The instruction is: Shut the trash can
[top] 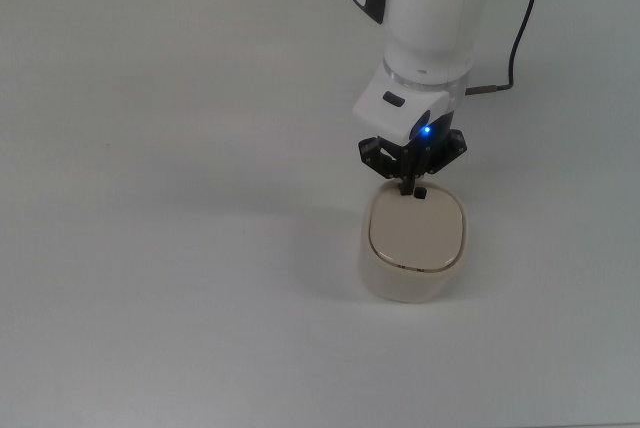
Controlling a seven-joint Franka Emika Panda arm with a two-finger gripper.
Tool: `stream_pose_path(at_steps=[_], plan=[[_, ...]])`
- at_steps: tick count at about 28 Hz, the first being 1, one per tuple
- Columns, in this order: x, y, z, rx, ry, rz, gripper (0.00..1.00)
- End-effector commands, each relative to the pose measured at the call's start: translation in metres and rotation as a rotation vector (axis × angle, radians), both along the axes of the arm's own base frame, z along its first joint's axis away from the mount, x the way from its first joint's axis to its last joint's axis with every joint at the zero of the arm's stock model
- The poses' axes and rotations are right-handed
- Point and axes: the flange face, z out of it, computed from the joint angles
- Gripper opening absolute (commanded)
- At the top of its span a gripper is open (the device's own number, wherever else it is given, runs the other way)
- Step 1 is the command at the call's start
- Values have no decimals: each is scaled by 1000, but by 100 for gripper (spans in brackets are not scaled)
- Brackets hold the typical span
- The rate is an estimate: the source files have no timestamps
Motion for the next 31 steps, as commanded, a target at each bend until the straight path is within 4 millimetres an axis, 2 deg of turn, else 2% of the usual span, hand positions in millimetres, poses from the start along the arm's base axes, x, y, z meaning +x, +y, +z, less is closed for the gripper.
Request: stream_pose_path(at_steps=[1, 5, 6, 7, 11, 12, 13, 17, 19, 23, 24, 25, 27, 31], plan=[[-5, 0, -61, -58, 98, 6, 0], [1, -4, -35, -33, 61, -14, 0], [1, -6, -25, -25, 47, -20, 0], [1, -8, -1, -4, 15, -30, 0], [-4, -18, 39, 34, -32, -52, 0], [-7, -25, 59, 46, -57, -62, 0], [-8, -32, 67, 49, -67, -71, 0], [-14, -48, 88, 39, -63, -82, 0], [-20, -67, 104, 23, -51, -102, 5], [-29, -100, 121, -9, -19, -130, 26], [-33, -114, 127, -21, -3, -141, 46], [-35, -121, 130, -28, 2, -149, 62], [-38, -133, 133, -47, 14, -162, 100], [-42, -144, 138, -115, 23, -130, 100]])
